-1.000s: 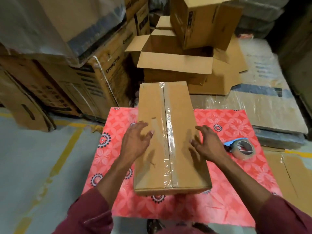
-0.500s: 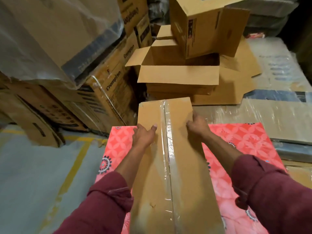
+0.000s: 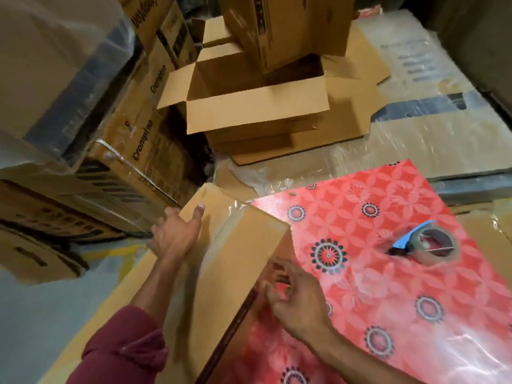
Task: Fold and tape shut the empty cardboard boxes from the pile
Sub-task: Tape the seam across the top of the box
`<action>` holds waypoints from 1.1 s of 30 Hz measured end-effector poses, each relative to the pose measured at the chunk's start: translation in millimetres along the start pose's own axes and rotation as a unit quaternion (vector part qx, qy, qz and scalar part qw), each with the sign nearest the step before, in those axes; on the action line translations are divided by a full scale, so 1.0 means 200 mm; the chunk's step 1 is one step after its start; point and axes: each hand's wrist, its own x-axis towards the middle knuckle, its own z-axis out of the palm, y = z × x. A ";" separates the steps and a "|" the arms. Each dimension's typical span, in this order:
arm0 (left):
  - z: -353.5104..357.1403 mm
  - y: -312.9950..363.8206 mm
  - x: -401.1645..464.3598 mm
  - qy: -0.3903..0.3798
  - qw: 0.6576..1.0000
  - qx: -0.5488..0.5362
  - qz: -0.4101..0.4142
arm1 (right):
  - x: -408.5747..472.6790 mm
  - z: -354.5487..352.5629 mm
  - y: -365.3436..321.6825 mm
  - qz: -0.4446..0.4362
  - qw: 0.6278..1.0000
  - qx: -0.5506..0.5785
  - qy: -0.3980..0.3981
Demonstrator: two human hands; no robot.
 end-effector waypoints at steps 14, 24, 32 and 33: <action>0.28 0.36 -0.05 0.034 0.998 0.041 0.031 | 0.81 -0.12 0.06 -0.054 0.944 0.184 -0.267; 0.36 0.35 -0.04 0.048 0.994 0.087 0.036 | 0.98 -0.09 0.29 -0.011 0.870 0.153 -0.469; 0.33 0.38 -0.05 0.033 0.995 0.087 0.022 | 0.94 -0.01 0.21 -0.077 0.866 0.146 -0.472; 0.33 0.38 -0.05 0.030 0.996 0.085 0.022 | 0.94 -0.04 0.24 -0.055 0.865 0.127 -0.482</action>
